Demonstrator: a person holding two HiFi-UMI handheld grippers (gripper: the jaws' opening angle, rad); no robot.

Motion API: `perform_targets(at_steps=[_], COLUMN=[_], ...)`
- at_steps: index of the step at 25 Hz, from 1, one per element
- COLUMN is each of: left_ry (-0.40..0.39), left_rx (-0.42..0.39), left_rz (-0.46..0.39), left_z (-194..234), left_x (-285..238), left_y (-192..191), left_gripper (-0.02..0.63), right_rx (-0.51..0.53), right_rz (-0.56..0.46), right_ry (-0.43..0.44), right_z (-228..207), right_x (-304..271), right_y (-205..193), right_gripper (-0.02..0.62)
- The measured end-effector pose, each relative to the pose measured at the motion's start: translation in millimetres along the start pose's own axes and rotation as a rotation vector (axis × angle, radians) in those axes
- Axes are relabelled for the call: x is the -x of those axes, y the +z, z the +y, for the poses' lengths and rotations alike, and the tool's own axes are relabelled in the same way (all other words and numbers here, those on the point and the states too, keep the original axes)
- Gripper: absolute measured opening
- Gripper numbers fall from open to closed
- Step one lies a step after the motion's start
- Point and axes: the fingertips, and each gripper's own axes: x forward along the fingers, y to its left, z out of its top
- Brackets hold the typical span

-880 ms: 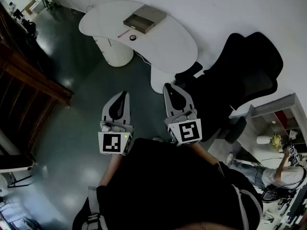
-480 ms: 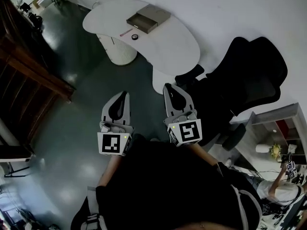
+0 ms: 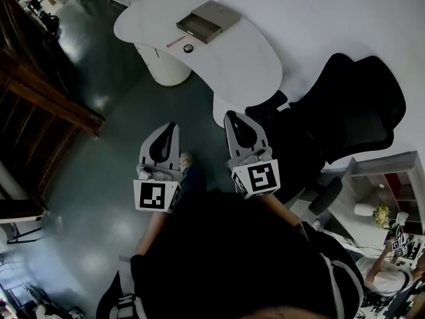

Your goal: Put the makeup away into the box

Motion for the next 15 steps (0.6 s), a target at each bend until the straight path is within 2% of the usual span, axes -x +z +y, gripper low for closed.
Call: perform_targets(at_steps=[2,8,12,15], left_ry=[-0.005,-0.023,-0.051,-0.078], left_rx=[0.002,-0.017,0.014,0.007], left_rz=[-0.005,0.059,0.098,0.132], left_z=[10.4,56.4,89.1,112.7], left_x=[-12.7,-55.6,-88.5,-112.4], left_y=[-4.6,-27.4,-44.0,-55.3], left_gripper=[0.008,0.012,0.069,0.086], right_rx=[0.002,0.013,0.001,0.003], right_rz=[0.004,0.02,0.047,0.069], right_ry=[-0.004,-0.027,-0.055,-0.071], right_z=[-3.5,-11.1,-17.8,-22.6], right_x=[-15.3,-71.7,-114.4,-144.2], right_y=[-5.6,-15.1,-22.8,-31.6], right_gripper=[0.025,0.025,0.025,0.025])
